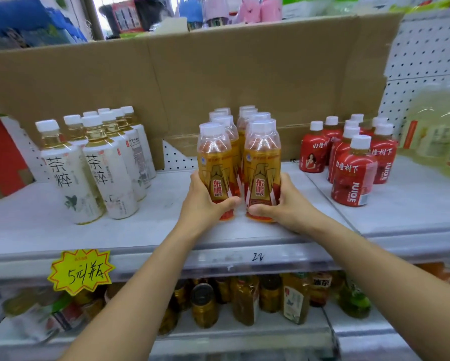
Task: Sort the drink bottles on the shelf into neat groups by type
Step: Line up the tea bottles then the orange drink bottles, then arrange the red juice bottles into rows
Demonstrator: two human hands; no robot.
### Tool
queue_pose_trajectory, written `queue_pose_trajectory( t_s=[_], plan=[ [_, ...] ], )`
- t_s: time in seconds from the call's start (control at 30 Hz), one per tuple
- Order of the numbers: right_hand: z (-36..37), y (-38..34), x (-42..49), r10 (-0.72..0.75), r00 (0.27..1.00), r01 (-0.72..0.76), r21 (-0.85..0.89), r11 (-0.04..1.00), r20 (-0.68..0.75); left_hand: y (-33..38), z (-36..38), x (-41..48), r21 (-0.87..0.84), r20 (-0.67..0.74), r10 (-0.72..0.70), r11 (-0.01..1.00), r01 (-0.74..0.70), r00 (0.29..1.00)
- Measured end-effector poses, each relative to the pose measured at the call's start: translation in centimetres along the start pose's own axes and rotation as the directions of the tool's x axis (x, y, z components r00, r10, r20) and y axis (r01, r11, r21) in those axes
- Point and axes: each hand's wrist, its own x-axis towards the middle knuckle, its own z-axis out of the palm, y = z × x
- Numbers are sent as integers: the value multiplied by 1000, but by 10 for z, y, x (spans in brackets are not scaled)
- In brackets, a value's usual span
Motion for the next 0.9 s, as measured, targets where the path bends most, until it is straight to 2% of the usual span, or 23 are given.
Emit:
queue_pose_trajectory(
  t_s=[0.13,0.27,0.33,0.43,0.53,0.73,0.8,0.9],
  plan=[
    [-16,4,-15,-28,999,34,-183,983,33,13,3,-22,81,12,-40,996,39,999],
    [-58,12,-48,-92,994,109,-332,937,66,23,10,-69,366,-27,64,929,-50,998],
    [-80,19,-64,-152,983,177,-349,920,98,38,21,-92,428,-40,74,902,-50,996],
    [-115,33,-85,-221,972,236,-333,913,85,78,57,-115,362,-26,141,924,-122,990],
    [-157,51,-107,-266,964,261,-319,911,30,121,107,-127,212,0,188,960,-184,982],
    [-227,93,-133,-231,970,206,-242,948,-77,160,178,-120,-100,6,74,992,-74,997],
    [-239,105,-133,-222,969,195,-214,957,-110,164,186,-115,-81,0,69,994,-68,998],
    [-250,114,-120,-215,968,185,-206,961,-133,169,194,-101,99,27,155,983,-157,987]
  ],
)
